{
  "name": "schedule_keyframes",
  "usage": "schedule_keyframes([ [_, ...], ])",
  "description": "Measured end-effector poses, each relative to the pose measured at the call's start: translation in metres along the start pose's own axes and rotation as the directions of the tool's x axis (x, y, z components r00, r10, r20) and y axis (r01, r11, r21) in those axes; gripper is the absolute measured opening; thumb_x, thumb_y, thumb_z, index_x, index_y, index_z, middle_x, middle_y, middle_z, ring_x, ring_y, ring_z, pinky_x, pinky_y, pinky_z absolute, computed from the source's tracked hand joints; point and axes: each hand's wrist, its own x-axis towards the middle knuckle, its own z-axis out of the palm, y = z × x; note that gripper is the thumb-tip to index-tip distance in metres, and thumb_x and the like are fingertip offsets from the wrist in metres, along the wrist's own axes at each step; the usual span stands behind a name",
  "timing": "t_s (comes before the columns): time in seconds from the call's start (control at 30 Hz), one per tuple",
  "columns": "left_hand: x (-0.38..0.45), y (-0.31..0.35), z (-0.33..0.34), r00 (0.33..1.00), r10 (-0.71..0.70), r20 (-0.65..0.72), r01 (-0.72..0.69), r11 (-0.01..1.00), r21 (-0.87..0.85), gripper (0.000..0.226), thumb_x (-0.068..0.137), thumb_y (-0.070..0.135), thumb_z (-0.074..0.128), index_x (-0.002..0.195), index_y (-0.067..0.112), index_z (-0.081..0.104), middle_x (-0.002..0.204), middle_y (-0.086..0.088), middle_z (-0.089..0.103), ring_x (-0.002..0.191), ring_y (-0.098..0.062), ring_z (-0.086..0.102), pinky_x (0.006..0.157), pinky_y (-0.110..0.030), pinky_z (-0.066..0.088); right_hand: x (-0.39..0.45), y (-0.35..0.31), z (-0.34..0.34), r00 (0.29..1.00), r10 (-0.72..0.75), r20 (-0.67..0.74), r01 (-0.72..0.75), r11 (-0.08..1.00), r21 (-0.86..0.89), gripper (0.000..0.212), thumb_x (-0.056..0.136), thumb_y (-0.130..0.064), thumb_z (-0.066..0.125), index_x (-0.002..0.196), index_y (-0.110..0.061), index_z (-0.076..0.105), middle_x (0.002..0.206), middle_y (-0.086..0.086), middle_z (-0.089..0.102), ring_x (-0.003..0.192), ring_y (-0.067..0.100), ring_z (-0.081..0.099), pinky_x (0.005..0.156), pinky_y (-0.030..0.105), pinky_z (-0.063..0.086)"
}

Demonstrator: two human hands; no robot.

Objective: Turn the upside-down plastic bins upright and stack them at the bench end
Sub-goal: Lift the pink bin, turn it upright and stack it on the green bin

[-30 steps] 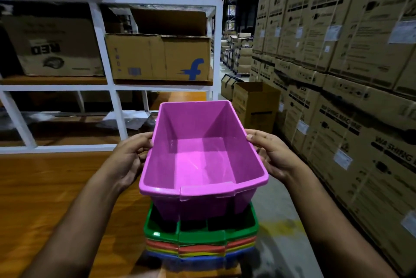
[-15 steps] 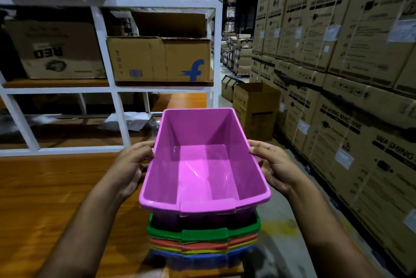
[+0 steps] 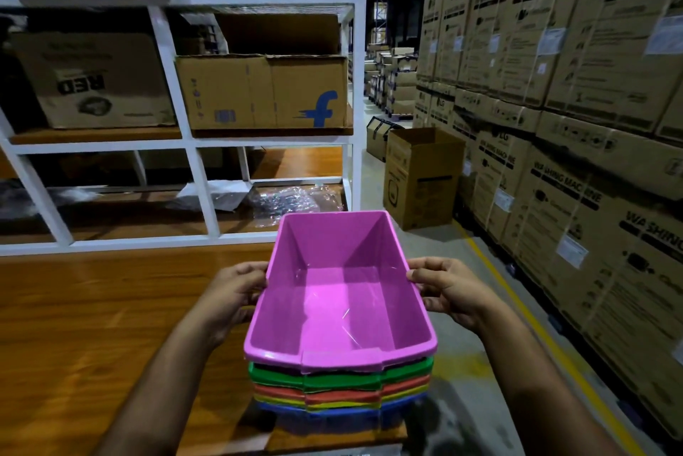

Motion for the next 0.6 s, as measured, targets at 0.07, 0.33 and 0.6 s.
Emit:
schedule_keyframes([
  [0.07, -0.001, -0.004, 0.0, 1.0, 0.004, -0.022, -0.004, 1.0, 0.028, 0.03, 0.089, -0.003, 0.05, 0.105, 0.011, 0.071, 0.063, 0.003, 0.066, 0.046, -0.003, 0.054, 0.047, -0.018, 0.047, -0.002, 0.002, 0.0, 1.0, 0.007, -0.011, -0.007, 1.0, -0.021, 0.017, 0.092, 0.003, 0.059, 0.107, 0.002, 0.066, 0.077, 0.011, 0.07, 0.058, 0.014, 0.065, 0.049, 0.024, 0.057],
  [0.33, -0.01, -0.01, 0.001, 0.998, 0.013, -0.055, -0.008, 0.997, 0.08, 0.025, 0.092, 0.005, 0.053, 0.105, 0.017, 0.072, 0.075, 0.001, 0.072, 0.058, -0.006, 0.064, 0.048, -0.022, 0.049, -0.006, 0.006, 0.001, 0.999, 0.039, -0.031, -0.04, 0.999, -0.036, 0.015, 0.092, 0.001, 0.06, 0.106, 0.002, 0.065, 0.077, 0.01, 0.071, 0.06, 0.014, 0.068, 0.049, 0.023, 0.057],
  [0.6, -0.02, -0.006, 0.0, 0.997, 0.036, -0.062, -0.028, 0.991, 0.128, 0.024, 0.094, 0.004, 0.054, 0.109, 0.013, 0.069, 0.079, -0.004, 0.07, 0.064, -0.012, 0.062, 0.047, -0.024, 0.049, -0.007, 0.009, 0.001, 0.998, -0.017, -0.054, 0.011, 0.993, -0.117, 0.018, 0.092, -0.004, 0.062, 0.108, 0.001, 0.066, 0.085, 0.012, 0.07, 0.066, 0.016, 0.068, 0.056, 0.026, 0.057],
])
